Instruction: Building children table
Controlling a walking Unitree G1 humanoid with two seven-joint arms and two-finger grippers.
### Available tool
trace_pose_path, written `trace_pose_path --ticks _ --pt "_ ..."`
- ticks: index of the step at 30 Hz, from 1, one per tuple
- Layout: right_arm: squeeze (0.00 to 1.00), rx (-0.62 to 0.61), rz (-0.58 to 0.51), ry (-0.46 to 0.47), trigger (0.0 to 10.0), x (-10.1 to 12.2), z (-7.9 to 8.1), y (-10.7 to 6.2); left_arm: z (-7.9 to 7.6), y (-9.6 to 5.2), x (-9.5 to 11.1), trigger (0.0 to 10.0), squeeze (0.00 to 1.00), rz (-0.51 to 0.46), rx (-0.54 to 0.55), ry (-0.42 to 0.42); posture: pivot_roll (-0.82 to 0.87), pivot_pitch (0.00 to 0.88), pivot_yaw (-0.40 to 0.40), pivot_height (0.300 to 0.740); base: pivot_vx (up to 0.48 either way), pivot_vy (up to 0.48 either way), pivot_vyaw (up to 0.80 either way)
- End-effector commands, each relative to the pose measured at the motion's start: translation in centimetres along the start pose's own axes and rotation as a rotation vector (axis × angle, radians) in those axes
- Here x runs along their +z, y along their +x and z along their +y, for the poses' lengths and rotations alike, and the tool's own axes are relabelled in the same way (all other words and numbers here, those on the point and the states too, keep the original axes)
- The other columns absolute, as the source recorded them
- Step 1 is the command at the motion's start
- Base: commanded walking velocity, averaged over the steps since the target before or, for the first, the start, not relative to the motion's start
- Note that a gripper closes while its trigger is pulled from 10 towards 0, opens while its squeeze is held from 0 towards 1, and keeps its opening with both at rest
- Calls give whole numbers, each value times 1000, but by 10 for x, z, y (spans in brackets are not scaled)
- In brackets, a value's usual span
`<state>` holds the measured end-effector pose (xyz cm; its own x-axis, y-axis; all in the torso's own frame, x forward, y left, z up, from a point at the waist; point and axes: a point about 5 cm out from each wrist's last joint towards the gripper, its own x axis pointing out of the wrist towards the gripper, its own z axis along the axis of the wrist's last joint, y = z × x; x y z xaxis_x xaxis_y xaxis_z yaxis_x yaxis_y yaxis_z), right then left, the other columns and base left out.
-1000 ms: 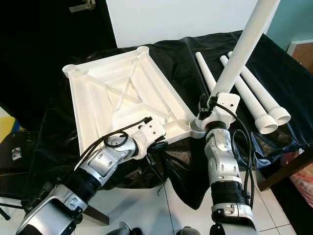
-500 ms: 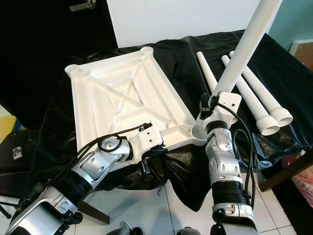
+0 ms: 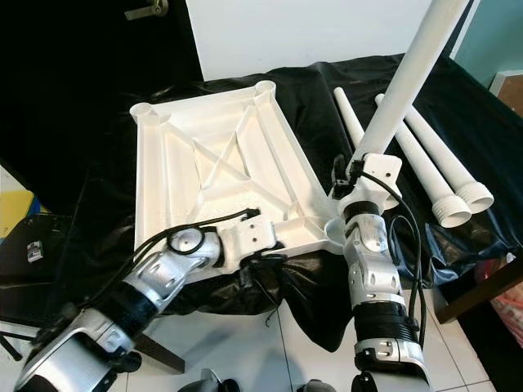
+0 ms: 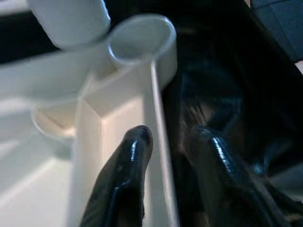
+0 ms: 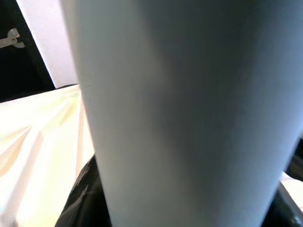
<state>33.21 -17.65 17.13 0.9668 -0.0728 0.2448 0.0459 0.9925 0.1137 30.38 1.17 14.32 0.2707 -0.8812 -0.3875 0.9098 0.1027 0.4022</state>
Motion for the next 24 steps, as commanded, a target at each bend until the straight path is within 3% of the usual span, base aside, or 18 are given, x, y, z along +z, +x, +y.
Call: trace_pose_path --ticks 1,2,6,11,16,18,20,22,24 --pt "0 9 -22 6 10000 5 0 0 7 -5 -8 10000 188 32 110 -3 -99 63 47 740 0 0 0" --pt "0 14 -21 7 10000 5 1 -1 11 -9 -8 10000 0 39 120 6 -98 66 47 740 0 0 0" --pt "0 22 -21 15 10000 5 2 -2 13 -13 -4 10000 0 21 120 -2 -97 69 45 740 0 0 0" --pt "0 48 -13 2 10000 3 5 -9 15 -31 16 10000 0 -123 148 -94 -87 88 38 740 0 0 0" --pt "0 55 -12 0 10000 2 6 -13 14 -35 20 10000 0 -163 169 -121 -82 94 34 740 0 0 0" --pt "0 85 5 -5 10000 -2 9 -24 11 -43 24 10000 0 -261 268 -178 -76 110 26 740 0 0 0" --pt "0 85 5 -5 10000 -2 9 -24 11 -43 24 10000 0 -261 268 -178 -76 110 26 740 0 0 0" --pt "0 112 27 -10 10000 -9 9 -34 9 -48 24 10000 0 -301 384 -207 -71 115 23 740 0 0 0" --pt "0 112 27 -10 10000 -9 9 -34 9 -48 24 10000 0 -301 384 -207 -71 115 23 740 0 0 0"
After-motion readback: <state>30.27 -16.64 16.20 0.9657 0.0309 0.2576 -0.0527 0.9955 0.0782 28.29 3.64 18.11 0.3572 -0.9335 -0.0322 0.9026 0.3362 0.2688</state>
